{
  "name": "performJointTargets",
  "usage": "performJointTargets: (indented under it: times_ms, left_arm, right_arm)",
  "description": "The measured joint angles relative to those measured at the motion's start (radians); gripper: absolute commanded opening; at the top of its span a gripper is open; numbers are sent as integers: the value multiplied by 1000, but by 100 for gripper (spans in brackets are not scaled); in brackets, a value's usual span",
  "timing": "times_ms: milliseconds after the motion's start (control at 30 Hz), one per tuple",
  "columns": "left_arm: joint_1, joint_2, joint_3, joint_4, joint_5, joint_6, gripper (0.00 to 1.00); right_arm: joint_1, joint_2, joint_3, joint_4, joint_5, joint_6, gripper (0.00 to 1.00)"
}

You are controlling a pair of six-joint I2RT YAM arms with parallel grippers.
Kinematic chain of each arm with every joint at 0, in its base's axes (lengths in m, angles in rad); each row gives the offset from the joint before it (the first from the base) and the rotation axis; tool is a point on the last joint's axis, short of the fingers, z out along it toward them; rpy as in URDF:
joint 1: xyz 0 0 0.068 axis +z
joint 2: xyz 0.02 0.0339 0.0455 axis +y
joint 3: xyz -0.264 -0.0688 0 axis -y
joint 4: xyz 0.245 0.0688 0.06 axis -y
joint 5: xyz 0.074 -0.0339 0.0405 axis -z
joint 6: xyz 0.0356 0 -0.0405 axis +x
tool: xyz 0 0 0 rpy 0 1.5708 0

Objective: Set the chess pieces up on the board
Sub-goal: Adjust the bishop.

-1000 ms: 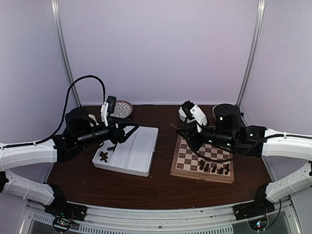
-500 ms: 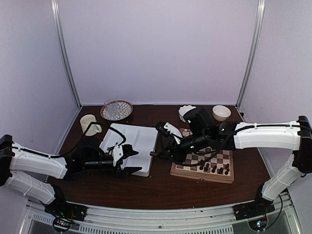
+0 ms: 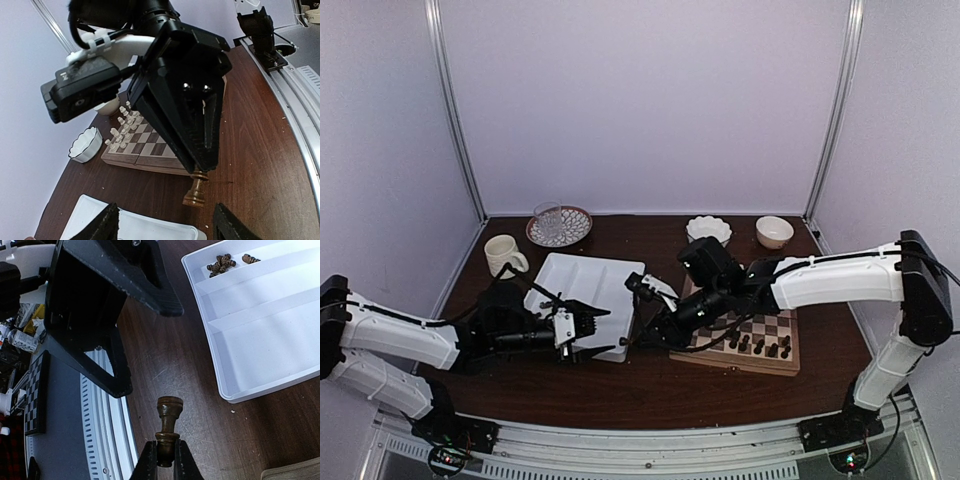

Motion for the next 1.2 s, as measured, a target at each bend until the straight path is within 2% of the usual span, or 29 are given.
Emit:
performJointTargets:
  times_ms: [433, 600, 967, 1100, 1167, 1200]
  left_arm:
    - [-31, 51, 11, -39, 1, 58, 58]
    - [-42, 52, 19, -43, 2, 63, 51]
    - [-47, 51, 27, -43, -2, 68, 22]
    - [-47, 51, 30, -44, -13, 66, 4]
    - [-47, 51, 31, -48, -16, 69, 1]
    - [-48, 51, 31, -49, -19, 67, 1]
  right_arm:
    - [0, 16, 0, 88, -60, 65, 0]
    - [0, 16, 0, 106, -64, 77, 0]
    - [0, 18, -1, 121, -84, 99, 0]
    - [0, 18, -5, 125, -90, 114, 4]
    - [0, 18, -9, 135, -90, 124, 12]
    - [0, 18, -12, 140, -89, 128, 23]
